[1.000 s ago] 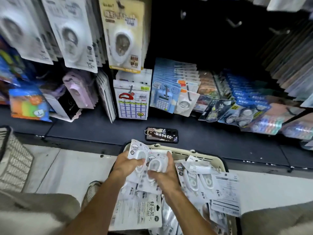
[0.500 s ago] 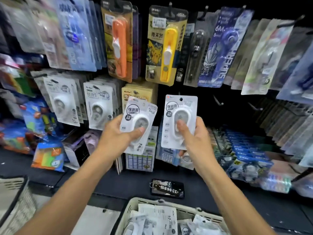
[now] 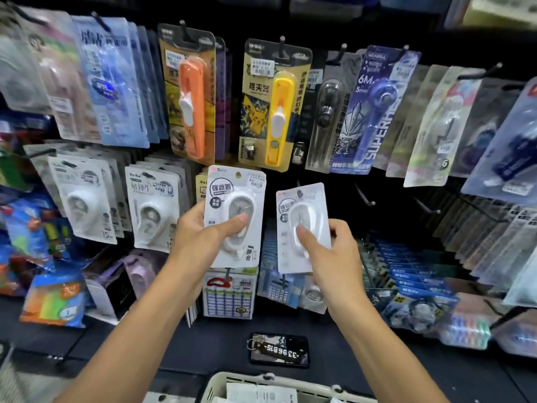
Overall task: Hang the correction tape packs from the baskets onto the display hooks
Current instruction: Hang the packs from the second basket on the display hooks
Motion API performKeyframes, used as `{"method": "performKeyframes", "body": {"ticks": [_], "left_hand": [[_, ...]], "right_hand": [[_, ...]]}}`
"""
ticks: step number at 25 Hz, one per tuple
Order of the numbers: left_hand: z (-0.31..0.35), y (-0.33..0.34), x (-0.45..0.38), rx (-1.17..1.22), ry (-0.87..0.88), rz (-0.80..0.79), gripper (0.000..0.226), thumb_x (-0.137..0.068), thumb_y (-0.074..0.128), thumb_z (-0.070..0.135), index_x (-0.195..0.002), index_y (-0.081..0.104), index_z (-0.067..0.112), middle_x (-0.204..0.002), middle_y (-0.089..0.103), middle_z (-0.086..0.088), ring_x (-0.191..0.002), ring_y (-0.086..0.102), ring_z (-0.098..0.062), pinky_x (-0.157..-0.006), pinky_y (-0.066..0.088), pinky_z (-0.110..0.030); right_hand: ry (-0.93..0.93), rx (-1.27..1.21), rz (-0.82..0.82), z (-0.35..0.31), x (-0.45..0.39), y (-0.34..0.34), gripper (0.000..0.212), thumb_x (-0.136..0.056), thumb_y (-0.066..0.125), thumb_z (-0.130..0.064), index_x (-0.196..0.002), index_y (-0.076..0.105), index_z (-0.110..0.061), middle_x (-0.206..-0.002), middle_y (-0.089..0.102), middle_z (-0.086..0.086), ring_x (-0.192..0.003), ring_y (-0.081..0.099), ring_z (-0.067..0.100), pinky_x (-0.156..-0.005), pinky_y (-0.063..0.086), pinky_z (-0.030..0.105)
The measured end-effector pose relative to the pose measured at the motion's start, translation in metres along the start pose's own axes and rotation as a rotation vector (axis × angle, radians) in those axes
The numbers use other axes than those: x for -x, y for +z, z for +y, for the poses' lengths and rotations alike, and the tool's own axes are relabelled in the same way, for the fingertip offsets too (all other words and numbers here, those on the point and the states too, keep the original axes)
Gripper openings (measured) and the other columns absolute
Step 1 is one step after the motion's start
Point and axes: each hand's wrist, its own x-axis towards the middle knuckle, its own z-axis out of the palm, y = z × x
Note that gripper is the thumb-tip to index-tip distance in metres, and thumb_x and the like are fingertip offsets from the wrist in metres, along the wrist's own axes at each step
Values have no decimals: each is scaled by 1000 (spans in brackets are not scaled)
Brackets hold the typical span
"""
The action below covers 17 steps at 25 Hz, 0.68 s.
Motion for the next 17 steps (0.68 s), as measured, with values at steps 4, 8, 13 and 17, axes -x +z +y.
{"method": "performKeyframes", "body": {"ticks": [4, 8, 13, 17], "left_hand": [[-7, 9, -4, 25, -56, -86, 19, -80, 81, 21, -97, 77, 29, -100, 81, 1, -87, 79, -16, -76, 59, -35], [-15, 23, 0, -92, -50, -323, 46, -80, 77, 53, -119, 67, 32, -112, 78, 7, -101, 75, -14, -85, 57, -39], [-20, 18, -1, -951, 389, -38, 55, -89, 47, 68, -133, 52, 35, -139, 50, 13, -134, 43, -17, -109, 38, -41], [-23, 14, -5, -1127, 339, -54, 65, -99, 46, 56, -157, 30, 31, -170, 17, 7, -156, 11, -17, -125, 12, -47]], "right_hand": [[11, 45, -92, 7, 7, 5, 64, -93, 71, -35, -144, 32, -43, -146, 46, -11, -127, 54, 17, -96, 53, 38], [-130, -393, -341, 4, 15, 16, 61, -88, 77, -16, -135, 45, -39, -119, 74, 0, -102, 74, 24, -72, 62, 33], [-128, -330, -115, -7, 8, -2, 43, -92, 71, -10, -121, 59, -40, -111, 76, -1, -94, 75, 18, -66, 62, 35], [-206, -124, -12, 0, 22, -9, 25, -93, 69, -33, -109, 59, -50, -115, 70, -12, -100, 70, 14, -74, 61, 38]]}}
